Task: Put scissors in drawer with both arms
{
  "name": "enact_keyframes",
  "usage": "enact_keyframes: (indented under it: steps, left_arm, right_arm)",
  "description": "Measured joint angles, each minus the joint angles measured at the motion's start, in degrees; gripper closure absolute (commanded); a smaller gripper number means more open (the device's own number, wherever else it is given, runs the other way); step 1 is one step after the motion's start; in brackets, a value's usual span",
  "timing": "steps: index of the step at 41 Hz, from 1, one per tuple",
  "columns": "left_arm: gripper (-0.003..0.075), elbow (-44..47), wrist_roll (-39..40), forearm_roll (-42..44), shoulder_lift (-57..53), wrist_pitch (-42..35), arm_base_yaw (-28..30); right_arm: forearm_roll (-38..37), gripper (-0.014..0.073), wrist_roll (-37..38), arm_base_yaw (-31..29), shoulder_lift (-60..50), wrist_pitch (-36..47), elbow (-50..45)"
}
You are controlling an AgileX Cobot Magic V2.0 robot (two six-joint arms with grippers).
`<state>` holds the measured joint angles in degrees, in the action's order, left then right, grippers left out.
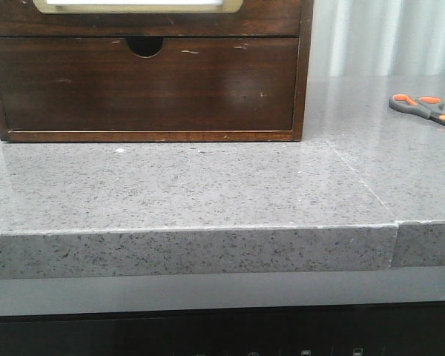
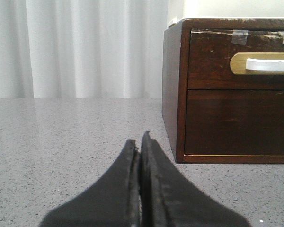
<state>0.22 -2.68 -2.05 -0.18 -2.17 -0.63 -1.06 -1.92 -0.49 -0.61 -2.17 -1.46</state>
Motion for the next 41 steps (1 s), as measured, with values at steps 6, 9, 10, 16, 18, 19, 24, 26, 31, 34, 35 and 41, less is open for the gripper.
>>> enact_keyframes:
  steps: [6, 9, 10, 16, 18, 19, 24, 26, 31, 34, 35, 41]
  left_arm:
    - [0.0741, 0.0, 0.0, 0.0, 0.0, 0.0, 0.0]
    - [0.0741, 0.0, 0.0, 0.0, 0.0, 0.0, 0.0]
    - [0.0741, 0.0, 0.0, 0.0, 0.0, 0.0, 0.0]
    - [0.0741, 0.0, 0.0, 0.0, 0.0, 0.0, 0.0]
    - [0.0741, 0.0, 0.0, 0.0, 0.0, 0.0, 0.0]
    - [0.0741, 0.0, 0.0, 0.0, 0.0, 0.0, 0.0]
    - [0.0741, 0.0, 0.0, 0.0, 0.0, 0.0, 0.0]
    - [0.0741, 0.0, 0.0, 0.0, 0.0, 0.0, 0.0]
    - [0.0741, 0.0, 0.0, 0.0, 0.0, 0.0, 0.0]
    - [0.0741, 0.0, 0.0, 0.0, 0.0, 0.0, 0.0]
    - [0.0741, 0.0, 0.0, 0.0, 0.0, 0.0, 0.0]
    - [0.0741, 0.0, 0.0, 0.0, 0.0, 0.0, 0.0]
  right_arm:
    - [0.0, 0.071, 0.0, 0.0, 0.0, 0.0, 0.0]
    - [0.0, 0.071, 0.0, 0.0, 0.0, 0.0, 0.0]
    - [0.0, 0.071, 0.0, 0.0, 0.0, 0.0, 0.0]
    - [0.0, 0.071, 0.0, 0.0, 0.0, 0.0, 0.0]
    - [0.0, 0.071, 0.0, 0.0, 0.0, 0.0, 0.0]
    - [0.0, 0.071, 0.0, 0.0, 0.0, 0.0, 0.0]
    - [0.0, 0.071, 0.0, 0.0, 0.0, 0.0, 0.0]
    - [0.0, 0.071, 0.0, 0.0, 0.0, 0.0, 0.0]
    - [0.0, 0.071, 0.0, 0.0, 0.0, 0.0, 0.0]
    - [0.0, 0.071, 0.0, 0.0, 0.0, 0.0, 0.0]
    - [0.0, 0.071, 0.0, 0.0, 0.0, 0.09, 0.0]
    - [0.0, 0.071, -0.09, 0.0, 0.0, 0.83, 0.0]
